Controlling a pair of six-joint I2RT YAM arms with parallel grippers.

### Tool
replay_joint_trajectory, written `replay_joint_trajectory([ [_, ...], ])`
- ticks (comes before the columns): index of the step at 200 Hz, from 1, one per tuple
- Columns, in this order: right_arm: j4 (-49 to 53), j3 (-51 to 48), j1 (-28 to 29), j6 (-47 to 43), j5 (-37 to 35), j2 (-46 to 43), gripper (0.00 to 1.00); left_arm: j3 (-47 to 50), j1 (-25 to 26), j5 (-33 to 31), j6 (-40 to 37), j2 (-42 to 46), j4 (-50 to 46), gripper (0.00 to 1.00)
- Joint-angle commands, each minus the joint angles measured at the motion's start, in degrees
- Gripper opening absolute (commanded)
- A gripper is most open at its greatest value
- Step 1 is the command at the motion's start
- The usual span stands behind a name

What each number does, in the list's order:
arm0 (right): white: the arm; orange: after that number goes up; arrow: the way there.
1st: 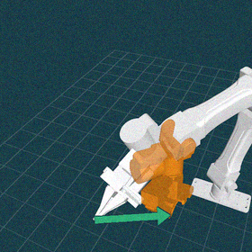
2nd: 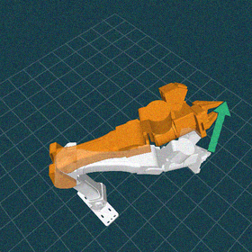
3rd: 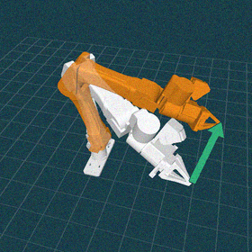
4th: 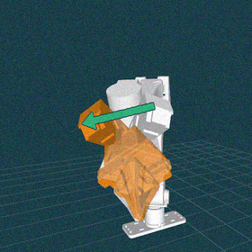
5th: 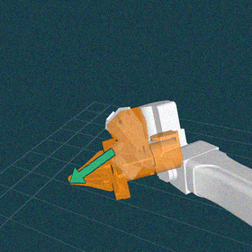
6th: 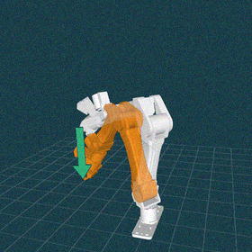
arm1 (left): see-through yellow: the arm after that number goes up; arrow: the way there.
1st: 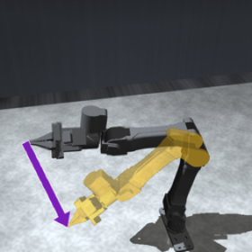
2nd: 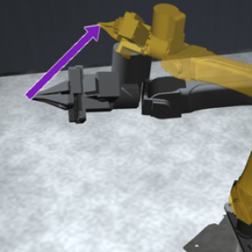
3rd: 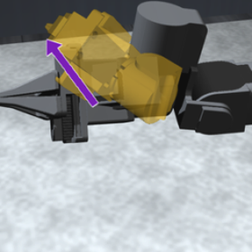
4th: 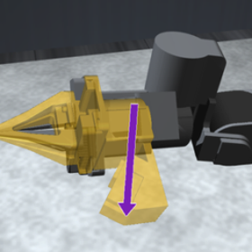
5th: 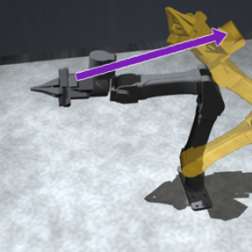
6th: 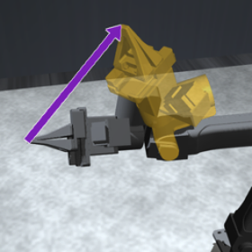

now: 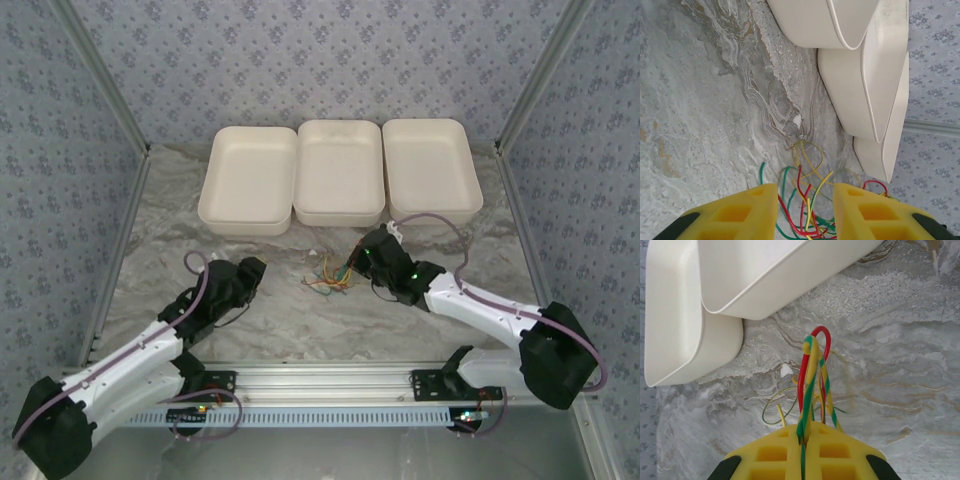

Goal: Untangle the cables

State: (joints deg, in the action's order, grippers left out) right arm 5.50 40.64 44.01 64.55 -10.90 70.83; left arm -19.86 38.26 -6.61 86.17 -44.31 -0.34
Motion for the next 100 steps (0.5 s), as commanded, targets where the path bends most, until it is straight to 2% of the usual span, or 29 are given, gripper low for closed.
replay_joint_trajectory([
  [1,2.3,2.2,0.1,-1.9,-2.8,-0.2,0.00,-0.9,-0.3,2.1,-2.9,1.9,-2.4,0.40],
  [14,2.2,2.2,0.3,-2.0,-2.6,0.0,0.00,-1.8,-0.1,4.4,-3.5,0.6,-2.1,0.55],
  [28,1.6,2.2,0.5,-2.0,-2.3,0.0,0.00,-3.2,1.3,6.7,-3.6,-3.1,-1.6,0.58],
  [80,1.9,1.8,0.3,-1.8,-1.8,0.1,0.00,-7.0,11.0,6.7,0.8,-21.3,8.5,0.57],
  [100,1.8,1.2,0.3,-1.5,-1.6,-0.3,0.00,-8.5,12.7,5.6,2.4,-26.4,10.9,0.49],
])
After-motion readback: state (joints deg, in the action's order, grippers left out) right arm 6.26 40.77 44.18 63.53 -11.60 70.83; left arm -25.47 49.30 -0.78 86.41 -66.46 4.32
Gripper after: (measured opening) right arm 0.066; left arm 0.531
